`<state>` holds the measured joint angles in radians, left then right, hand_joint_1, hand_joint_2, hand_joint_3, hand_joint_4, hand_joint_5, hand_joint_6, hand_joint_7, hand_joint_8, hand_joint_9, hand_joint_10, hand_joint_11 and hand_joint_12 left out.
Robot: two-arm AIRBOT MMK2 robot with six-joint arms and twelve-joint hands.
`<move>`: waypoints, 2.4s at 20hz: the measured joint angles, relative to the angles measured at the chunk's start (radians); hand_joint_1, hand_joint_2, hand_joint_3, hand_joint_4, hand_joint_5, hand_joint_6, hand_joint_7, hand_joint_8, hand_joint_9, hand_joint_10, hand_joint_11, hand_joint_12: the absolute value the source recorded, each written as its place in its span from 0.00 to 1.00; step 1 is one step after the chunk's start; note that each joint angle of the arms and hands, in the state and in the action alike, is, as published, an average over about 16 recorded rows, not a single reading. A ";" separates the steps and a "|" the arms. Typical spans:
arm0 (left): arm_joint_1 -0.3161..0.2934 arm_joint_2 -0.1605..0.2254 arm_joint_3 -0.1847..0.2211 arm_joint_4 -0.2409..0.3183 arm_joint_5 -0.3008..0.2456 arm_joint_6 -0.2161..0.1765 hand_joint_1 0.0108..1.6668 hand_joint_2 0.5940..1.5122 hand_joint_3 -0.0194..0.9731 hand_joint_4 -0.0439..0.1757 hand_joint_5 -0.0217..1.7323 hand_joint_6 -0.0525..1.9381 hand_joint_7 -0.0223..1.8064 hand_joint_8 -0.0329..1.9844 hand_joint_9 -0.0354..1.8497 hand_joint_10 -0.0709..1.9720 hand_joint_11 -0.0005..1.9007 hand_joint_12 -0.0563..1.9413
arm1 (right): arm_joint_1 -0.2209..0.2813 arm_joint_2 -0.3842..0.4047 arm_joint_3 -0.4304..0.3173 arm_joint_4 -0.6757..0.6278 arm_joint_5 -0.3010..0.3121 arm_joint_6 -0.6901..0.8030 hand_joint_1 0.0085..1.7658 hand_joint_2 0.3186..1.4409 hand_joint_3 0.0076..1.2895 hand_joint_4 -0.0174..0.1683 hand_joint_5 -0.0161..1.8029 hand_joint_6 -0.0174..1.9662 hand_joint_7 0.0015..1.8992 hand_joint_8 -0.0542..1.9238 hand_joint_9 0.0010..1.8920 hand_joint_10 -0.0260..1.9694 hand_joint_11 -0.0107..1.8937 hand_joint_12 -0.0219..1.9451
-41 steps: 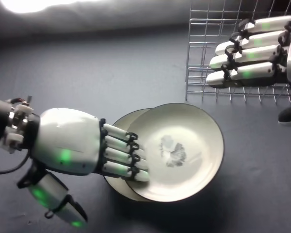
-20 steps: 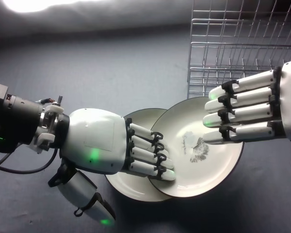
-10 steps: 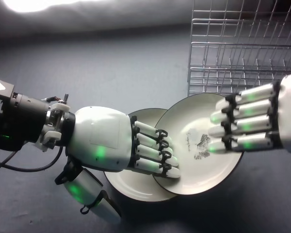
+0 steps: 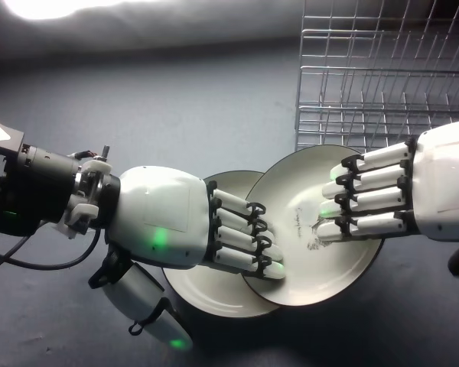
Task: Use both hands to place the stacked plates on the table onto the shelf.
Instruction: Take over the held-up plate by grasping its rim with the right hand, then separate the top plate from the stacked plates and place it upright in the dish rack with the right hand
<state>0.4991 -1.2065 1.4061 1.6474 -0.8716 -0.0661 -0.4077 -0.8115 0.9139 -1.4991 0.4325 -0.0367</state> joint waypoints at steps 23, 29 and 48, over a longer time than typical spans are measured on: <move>-0.007 -0.011 0.028 -0.019 -0.017 -0.010 0.00 0.62 0.02 0.18 0.11 0.01 0.11 0.01 0.15 0.03 0.07 0.12 | -0.006 -0.177 0.101 0.011 -0.083 -0.020 0.58 0.64 0.01 0.11 0.09 0.02 0.06 0.04 0.06 0.04 0.01 0.38; -0.007 -0.013 0.036 -0.027 -0.019 -0.013 0.00 0.62 0.02 0.19 0.12 0.01 0.12 0.01 0.16 0.03 0.08 0.12 | -0.003 -0.180 0.100 0.022 -0.078 -0.020 0.62 0.67 0.01 0.09 0.20 0.01 0.18 0.04 0.16 0.08 0.03 0.58; -0.060 0.092 0.025 -0.082 0.013 -0.028 0.00 0.63 0.02 0.21 0.15 0.03 0.17 0.02 0.18 0.04 0.09 0.12 | 0.057 -0.157 0.064 0.050 -0.048 -0.024 0.70 0.61 0.01 0.06 0.44 0.30 0.46 0.33 0.47 0.61 0.40 0.71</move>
<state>0.4393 -1.1149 1.4313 1.5652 -0.8584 -0.0941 -0.3511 -0.9682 0.9783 -1.4491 0.3841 -0.0607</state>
